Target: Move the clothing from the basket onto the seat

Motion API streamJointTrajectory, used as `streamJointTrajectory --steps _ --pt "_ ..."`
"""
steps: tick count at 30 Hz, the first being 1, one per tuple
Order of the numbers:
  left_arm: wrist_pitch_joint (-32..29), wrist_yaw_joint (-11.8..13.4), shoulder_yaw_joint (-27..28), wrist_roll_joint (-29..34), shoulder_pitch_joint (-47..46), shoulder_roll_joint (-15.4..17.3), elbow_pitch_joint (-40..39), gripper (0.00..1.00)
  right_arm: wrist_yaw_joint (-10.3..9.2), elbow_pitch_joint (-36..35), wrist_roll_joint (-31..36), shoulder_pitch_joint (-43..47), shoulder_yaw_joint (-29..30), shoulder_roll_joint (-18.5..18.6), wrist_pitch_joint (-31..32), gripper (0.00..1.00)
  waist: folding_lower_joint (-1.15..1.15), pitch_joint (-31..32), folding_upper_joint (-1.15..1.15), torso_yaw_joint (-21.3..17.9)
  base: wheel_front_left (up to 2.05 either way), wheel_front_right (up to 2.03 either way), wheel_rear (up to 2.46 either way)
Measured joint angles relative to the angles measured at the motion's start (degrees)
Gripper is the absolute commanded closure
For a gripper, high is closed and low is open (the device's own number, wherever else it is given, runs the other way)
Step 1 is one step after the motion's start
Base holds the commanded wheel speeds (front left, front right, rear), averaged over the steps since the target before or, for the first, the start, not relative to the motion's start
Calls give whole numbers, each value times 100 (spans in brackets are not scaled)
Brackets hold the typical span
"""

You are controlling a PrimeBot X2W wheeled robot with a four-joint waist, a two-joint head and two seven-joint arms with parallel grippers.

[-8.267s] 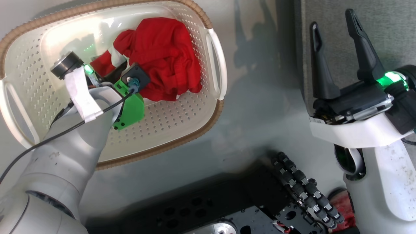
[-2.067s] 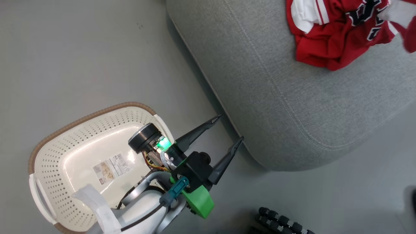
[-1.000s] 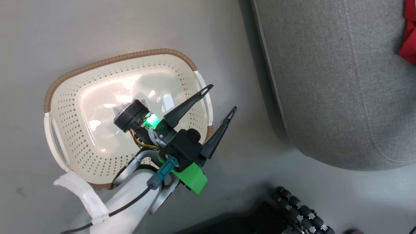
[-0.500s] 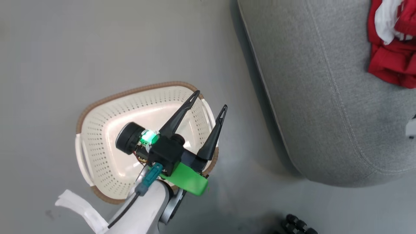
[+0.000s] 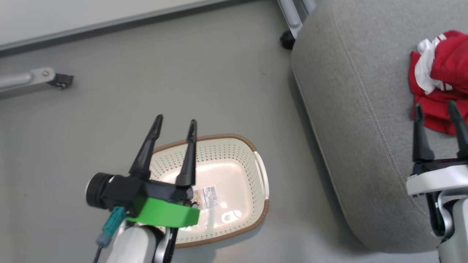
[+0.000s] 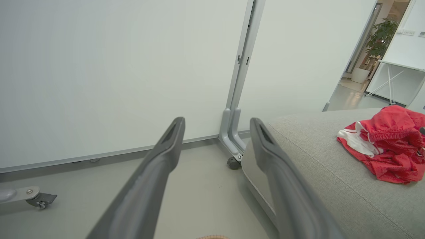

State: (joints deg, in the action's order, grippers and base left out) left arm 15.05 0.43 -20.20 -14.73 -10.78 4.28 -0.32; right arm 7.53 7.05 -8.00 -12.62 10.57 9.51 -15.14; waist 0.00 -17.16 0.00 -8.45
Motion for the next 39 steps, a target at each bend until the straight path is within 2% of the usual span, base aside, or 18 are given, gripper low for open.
streamJointTrajectory --steps 8,16,22,28,39 --pt "9 -118 887 168 676 -109 -68 0 0 -433 -224 393 -688 88 1 0 0 635 0 423 0 0 0" --pt "9 -237 1304 166 1241 -132 15 0 0 -893 -310 1026 -1051 -58 0 0 0 1198 0 711 0 0 0" --pt "9 -231 1441 324 1621 -136 -56 0 -1 -1098 -55 1534 -1265 -192 0 0 0 1574 0 801 0 0 0" --pt "8 -169 1444 190 2038 -137 -18 0 0 -1058 -42 1915 -1549 -244 1 0 0 1817 0 777 0 0 0" --pt "9 -160 1414 277 2278 -140 98 0 0 -989 -3 2057 -1703 -349 0 0 0 1974 0 703 0 0 0"
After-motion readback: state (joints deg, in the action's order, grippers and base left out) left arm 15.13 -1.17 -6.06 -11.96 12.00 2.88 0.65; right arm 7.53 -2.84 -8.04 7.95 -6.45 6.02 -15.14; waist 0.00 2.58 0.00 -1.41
